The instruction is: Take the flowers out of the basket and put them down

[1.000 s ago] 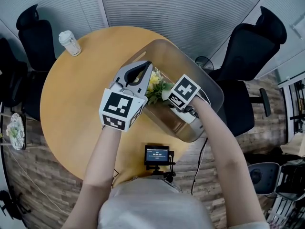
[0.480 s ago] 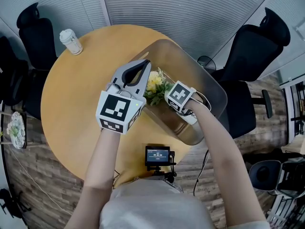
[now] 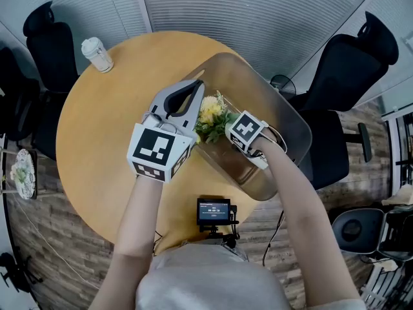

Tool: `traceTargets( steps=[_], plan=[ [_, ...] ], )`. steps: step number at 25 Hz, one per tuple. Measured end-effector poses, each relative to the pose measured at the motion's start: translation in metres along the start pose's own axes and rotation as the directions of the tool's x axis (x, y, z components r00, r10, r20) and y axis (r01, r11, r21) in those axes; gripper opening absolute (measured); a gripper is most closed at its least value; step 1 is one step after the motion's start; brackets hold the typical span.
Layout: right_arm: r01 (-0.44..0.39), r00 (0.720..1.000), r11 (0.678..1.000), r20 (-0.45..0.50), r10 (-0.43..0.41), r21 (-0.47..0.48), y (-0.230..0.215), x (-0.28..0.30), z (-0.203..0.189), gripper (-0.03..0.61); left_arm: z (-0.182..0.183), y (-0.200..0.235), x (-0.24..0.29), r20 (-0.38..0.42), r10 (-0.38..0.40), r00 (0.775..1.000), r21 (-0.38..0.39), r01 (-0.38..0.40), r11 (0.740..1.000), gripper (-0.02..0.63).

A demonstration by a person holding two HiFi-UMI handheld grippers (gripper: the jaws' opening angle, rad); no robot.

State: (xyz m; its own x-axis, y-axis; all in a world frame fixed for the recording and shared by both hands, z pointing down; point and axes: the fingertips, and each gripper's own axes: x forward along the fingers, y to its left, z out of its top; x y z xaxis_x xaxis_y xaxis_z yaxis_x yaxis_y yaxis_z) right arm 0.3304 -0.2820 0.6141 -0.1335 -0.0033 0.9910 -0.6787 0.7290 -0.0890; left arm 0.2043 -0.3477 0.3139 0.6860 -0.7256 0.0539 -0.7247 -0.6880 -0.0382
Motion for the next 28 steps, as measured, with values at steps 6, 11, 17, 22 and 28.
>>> traceTargets(
  steps=[6,11,17,22,28],
  plan=[
    [0.002,1.000,1.000,0.008,-0.002,0.002,-0.002,0.009,-0.001,0.353,-0.003,-0.004,0.004,-0.008,-0.009,1.000,-0.006,0.009,1.000,0.005],
    [-0.014,1.000,1.000,0.018,0.014,0.022,0.002,0.024,-0.002,0.374,-0.006,-0.006,0.007,-0.025,-0.020,0.999,0.007,0.021,1.000,0.005],
    [-0.073,0.996,0.997,0.053,0.071,0.032,0.004,0.025,-0.001,0.376,-0.006,-0.004,0.005,-0.033,-0.013,0.999,0.011,0.013,1.000,0.005],
    [-0.093,0.991,0.995,0.104,0.089,0.039,0.000,0.020,0.002,0.374,-0.009,-0.005,0.004,-0.042,-0.003,0.999,0.007,0.003,1.000,0.005],
    [-0.138,0.975,0.990,0.174,0.135,0.005,0.009,0.009,0.008,0.374,-0.003,-0.006,-0.002,-0.033,0.017,0.999,0.015,-0.016,1.000,0.005]
  ],
)
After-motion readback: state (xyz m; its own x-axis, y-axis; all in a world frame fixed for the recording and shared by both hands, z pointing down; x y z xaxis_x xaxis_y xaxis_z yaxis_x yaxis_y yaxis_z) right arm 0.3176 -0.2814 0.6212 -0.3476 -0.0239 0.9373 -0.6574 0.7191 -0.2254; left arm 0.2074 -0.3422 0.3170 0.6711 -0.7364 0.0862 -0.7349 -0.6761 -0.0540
